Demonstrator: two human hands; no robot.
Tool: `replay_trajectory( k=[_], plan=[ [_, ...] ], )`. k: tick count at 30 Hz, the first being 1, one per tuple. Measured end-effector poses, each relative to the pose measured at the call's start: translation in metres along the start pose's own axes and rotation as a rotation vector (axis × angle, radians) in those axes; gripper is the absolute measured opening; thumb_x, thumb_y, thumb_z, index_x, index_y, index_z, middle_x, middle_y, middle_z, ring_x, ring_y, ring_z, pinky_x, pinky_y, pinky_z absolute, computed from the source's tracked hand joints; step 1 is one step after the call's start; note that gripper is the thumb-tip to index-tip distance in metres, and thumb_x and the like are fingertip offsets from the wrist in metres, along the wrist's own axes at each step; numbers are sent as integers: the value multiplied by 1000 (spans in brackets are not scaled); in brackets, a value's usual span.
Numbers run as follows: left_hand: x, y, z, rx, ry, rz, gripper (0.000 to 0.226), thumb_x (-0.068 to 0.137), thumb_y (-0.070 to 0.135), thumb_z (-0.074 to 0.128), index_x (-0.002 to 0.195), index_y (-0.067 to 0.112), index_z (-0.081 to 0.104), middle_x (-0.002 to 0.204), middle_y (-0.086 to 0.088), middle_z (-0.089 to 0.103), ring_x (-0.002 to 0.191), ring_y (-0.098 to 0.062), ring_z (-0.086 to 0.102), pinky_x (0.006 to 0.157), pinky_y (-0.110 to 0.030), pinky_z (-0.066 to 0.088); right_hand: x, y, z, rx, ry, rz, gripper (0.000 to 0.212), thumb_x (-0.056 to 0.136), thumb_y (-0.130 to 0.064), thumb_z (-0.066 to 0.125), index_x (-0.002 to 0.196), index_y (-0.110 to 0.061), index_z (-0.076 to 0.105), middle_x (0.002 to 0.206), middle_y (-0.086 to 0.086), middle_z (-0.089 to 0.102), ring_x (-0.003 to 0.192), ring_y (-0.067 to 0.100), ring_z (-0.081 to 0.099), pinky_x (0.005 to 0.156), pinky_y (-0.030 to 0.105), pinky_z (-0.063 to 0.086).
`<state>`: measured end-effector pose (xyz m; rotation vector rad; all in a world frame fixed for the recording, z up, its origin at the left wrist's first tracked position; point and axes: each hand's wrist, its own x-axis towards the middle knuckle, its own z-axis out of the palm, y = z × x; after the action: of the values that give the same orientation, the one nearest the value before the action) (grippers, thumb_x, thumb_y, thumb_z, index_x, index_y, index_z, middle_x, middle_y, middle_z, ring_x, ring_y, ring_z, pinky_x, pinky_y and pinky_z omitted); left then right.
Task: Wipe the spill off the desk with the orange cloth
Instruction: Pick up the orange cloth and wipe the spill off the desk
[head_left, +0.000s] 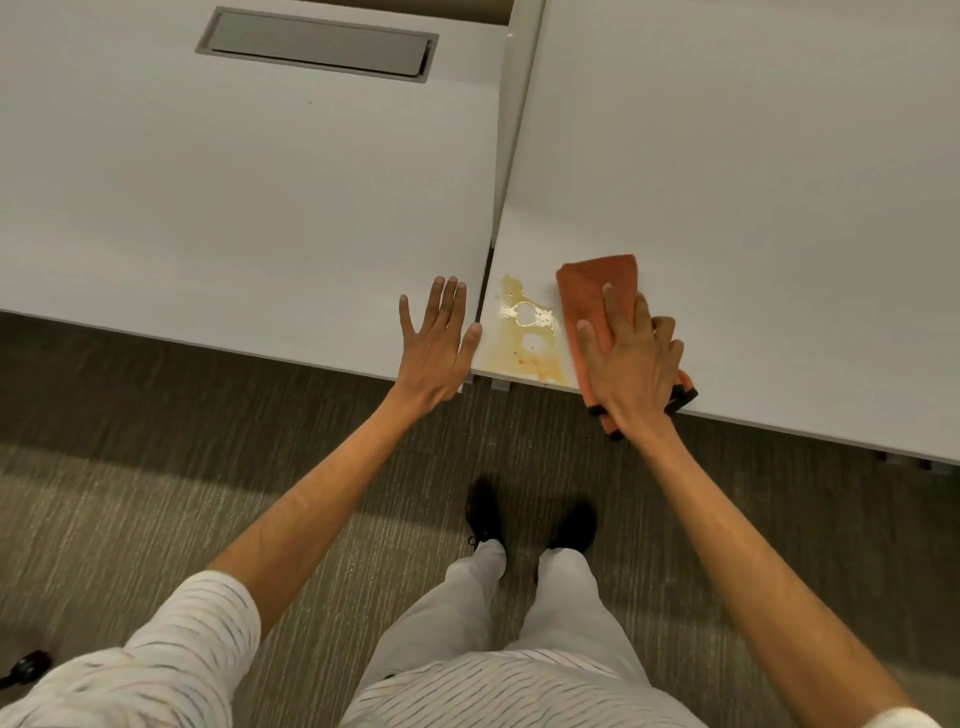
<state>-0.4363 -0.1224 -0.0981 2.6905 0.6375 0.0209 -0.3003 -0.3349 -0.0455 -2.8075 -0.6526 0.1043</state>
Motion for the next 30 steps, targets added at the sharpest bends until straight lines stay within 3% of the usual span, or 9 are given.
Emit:
replay_trajectory(
  k=[4, 9, 12, 17, 21, 25, 30],
  plan=[
    [-3, 1, 4, 40, 25, -12, 68, 102, 50, 2, 158, 12, -5, 167, -4, -10, 153, -19, -12, 119, -59, -11, 6, -17, 5, 7, 20, 78, 62, 100, -59, 28, 154, -29, 30, 156, 12, 35, 122, 34, 42, 91, 44, 36],
    [-3, 1, 0, 100, 46, -10, 72, 101, 52, 4, 157, 8, -2, 167, -8, -6, 154, -22, -6, 121, -57, -8, -37, -18, 6, 9, -36, -45, 58, 101, -59, 31, 153, -32, 32, 156, 9, 36, 125, 30, 41, 92, 44, 37],
    [-4, 4, -5, 124, 41, -18, 76, 99, 56, -2, 157, 7, -1, 167, -9, -5, 154, -22, -5, 122, -58, -4, -24, -4, 2, 49, -22, 5, 59, 100, -58, 34, 152, -30, 33, 156, 9, 35, 131, 31, 39, 100, 47, 35],
    [-2, 0, -5, 124, 19, -27, 79, 96, 61, -4, 157, 11, -6, 166, -7, -10, 154, -23, -9, 122, -57, -5, 7, -26, 11, 118, -29, 61, 64, 102, -53, 29, 157, -22, 23, 164, 14, 19, 150, 34, 20, 120, 52, 20],
    [-2, -2, -1, 78, -11, -34, 75, 97, 60, 0, 157, 15, -10, 166, -4, -14, 153, -20, -15, 122, -57, -5, -7, -52, 17, 175, -75, 30, 63, 104, -52, 25, 159, -22, 16, 166, 14, 12, 152, 32, 16, 123, 48, 13],
    [4, -7, -3, 63, -72, 12, 81, 94, 65, -3, 158, 16, -8, 166, -4, -13, 153, -19, -14, 122, -54, -9, -26, -33, 16, 147, -64, 22, 63, 104, -55, 24, 159, -25, 15, 166, 11, 14, 153, 29, 14, 123, 46, 10],
    [11, -20, -6, 71, -97, 61, 83, 94, 68, 1, 158, 16, -4, 166, -4, -10, 153, -19, -13, 122, -54, -11, 12, -34, 17, 164, -2, 203, 66, 103, -54, 25, 159, -21, 15, 165, 17, 14, 152, 35, 13, 124, 51, 11]
  ],
)
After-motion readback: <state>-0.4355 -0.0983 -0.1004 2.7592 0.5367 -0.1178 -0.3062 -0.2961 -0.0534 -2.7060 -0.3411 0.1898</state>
